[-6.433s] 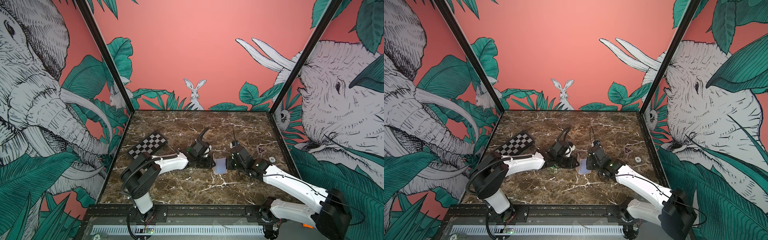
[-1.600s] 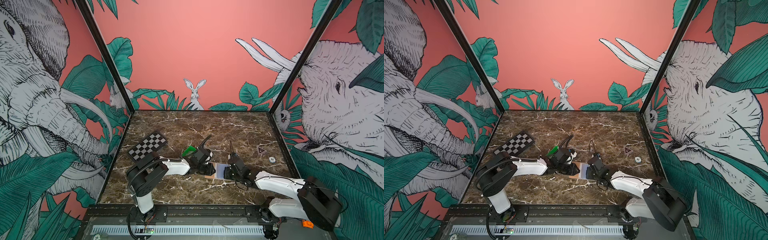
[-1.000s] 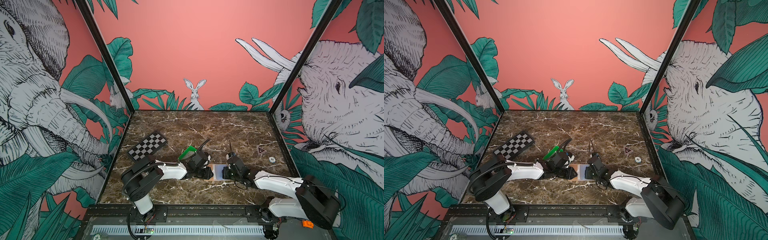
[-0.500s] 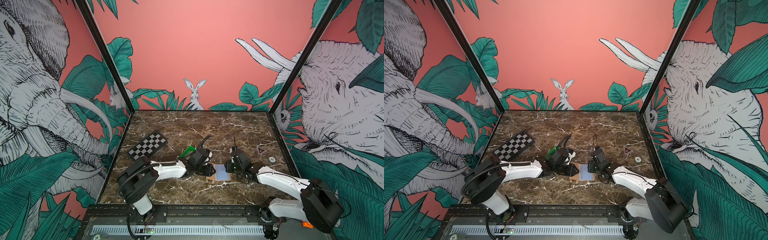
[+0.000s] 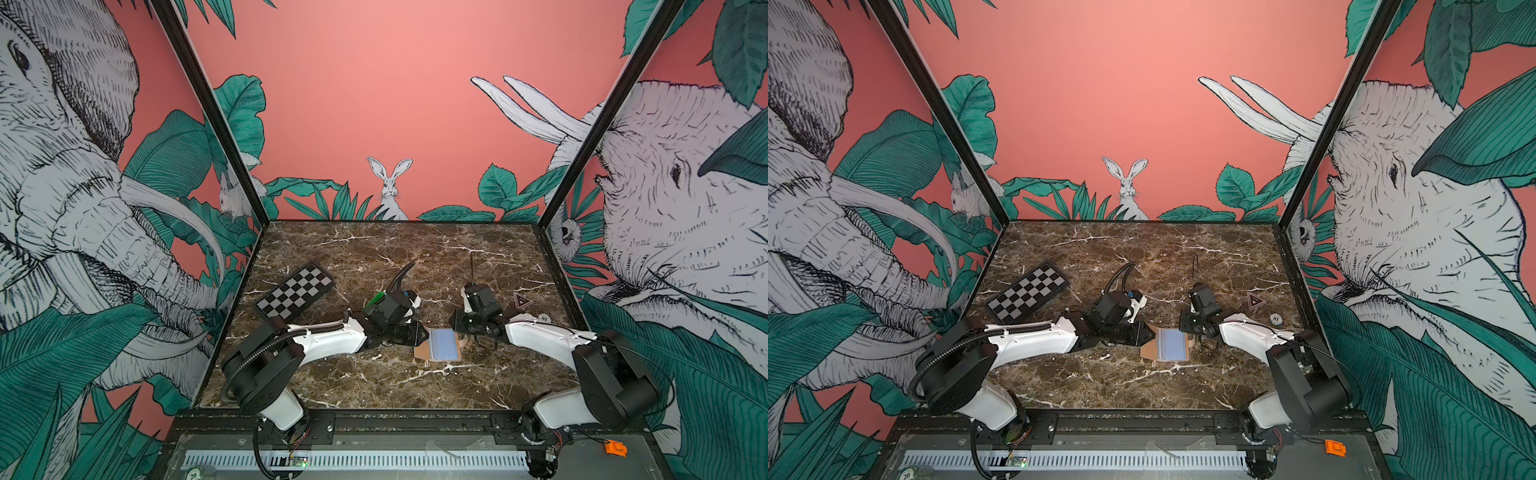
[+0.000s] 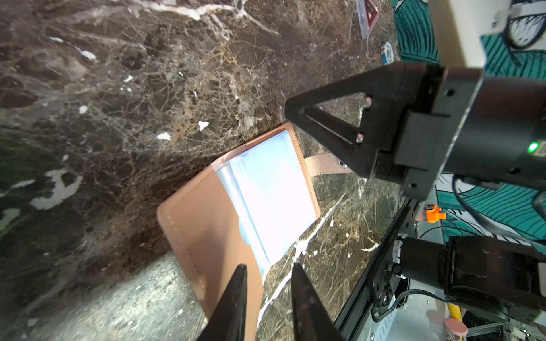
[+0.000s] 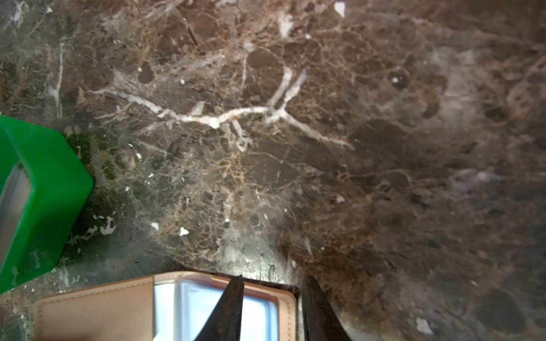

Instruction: Put the credit cards into the card holder

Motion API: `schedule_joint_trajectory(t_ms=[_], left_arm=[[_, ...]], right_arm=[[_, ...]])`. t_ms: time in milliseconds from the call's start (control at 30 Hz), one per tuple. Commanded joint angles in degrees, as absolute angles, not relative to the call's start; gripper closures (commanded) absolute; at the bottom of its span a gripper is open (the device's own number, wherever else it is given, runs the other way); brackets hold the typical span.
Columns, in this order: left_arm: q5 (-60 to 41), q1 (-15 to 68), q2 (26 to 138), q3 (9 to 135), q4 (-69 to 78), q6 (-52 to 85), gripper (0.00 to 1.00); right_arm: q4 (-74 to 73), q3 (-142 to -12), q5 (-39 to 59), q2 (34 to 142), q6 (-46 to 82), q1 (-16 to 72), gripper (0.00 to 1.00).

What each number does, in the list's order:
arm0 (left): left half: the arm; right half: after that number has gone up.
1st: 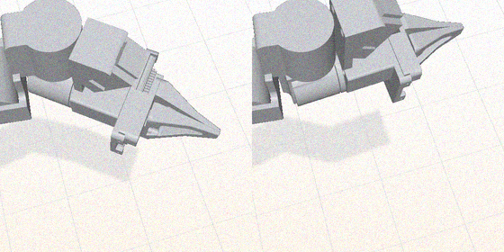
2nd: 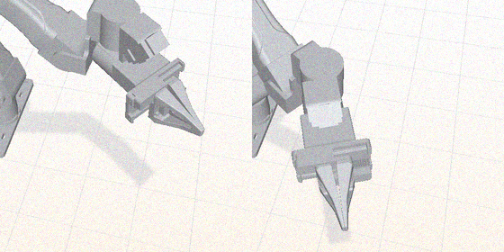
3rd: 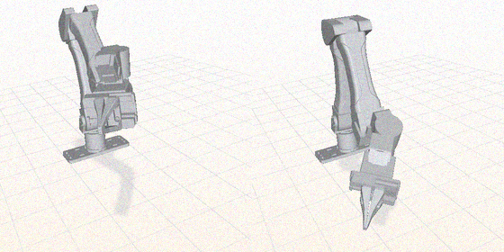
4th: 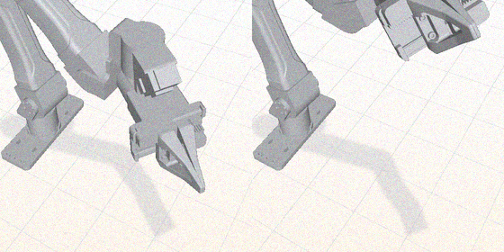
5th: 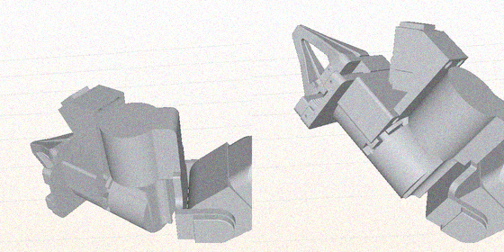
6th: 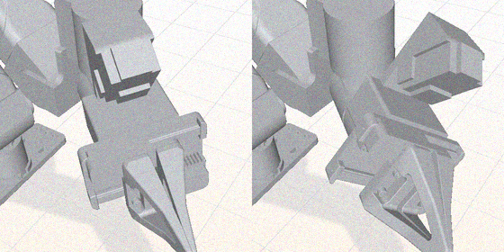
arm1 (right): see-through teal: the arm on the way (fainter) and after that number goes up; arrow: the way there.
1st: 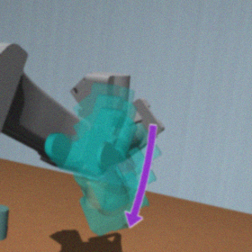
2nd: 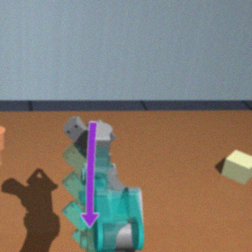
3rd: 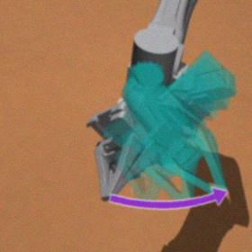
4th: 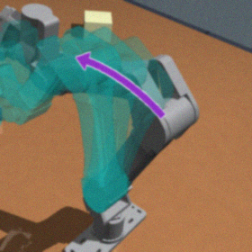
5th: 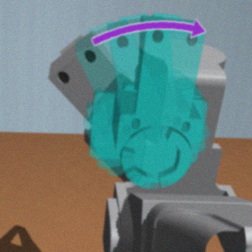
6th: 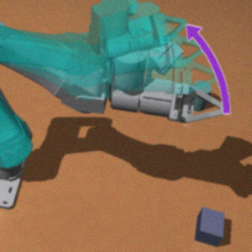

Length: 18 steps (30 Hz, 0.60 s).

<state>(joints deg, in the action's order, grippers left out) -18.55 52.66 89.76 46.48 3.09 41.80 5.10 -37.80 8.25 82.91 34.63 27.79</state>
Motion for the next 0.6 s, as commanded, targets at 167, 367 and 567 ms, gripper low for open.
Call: schedule_joint_trajectory(t_ms=[167, 367, 567], left_arm=[[-19.98, 52.25, 86.93, 46.41, 4.20, 41.21, 0.71], [-19.13, 52.21, 86.25, 46.32, 4.79, 40.98, 0.71], [-18.14, 52.04, 86.40, 46.68, 3.06, 40.42, 0.71]], right_arm=[[0.64, -39.01, 13.70, 87.61, 34.59, 27.90, 0.67], [-0.18, -38.24, 13.90, 89.16, 35.58, 30.59, 0.70], [-0.83, -37.30, 13.68, 89.27, 36.68, 33.33, 0.72]])
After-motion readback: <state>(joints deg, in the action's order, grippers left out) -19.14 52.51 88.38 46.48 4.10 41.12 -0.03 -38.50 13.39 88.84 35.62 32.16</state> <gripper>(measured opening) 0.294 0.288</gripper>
